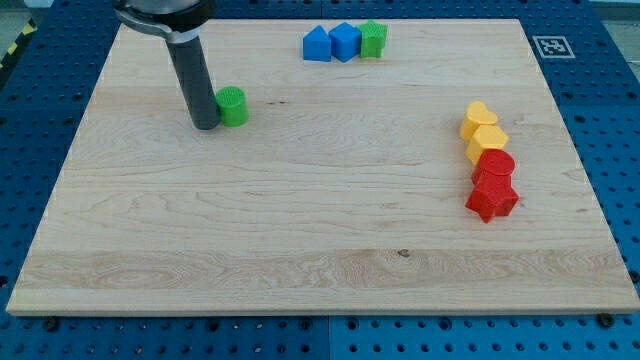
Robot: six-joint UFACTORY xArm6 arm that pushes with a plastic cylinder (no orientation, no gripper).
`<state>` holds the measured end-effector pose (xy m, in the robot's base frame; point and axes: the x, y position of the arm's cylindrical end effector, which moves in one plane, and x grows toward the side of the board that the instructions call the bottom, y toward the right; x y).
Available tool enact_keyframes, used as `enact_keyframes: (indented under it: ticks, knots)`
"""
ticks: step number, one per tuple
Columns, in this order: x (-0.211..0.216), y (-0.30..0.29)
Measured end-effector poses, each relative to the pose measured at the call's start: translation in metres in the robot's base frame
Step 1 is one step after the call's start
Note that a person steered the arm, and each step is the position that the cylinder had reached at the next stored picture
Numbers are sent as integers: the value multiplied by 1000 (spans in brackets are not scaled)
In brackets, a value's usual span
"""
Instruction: Move the green circle closer to blue triangle
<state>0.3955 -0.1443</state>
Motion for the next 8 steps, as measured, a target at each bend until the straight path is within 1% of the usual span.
enact_keyframes:
  ticks: [3,7,8]
  knots:
    - [0,11]
    - [0,44]
    - [-2,40]
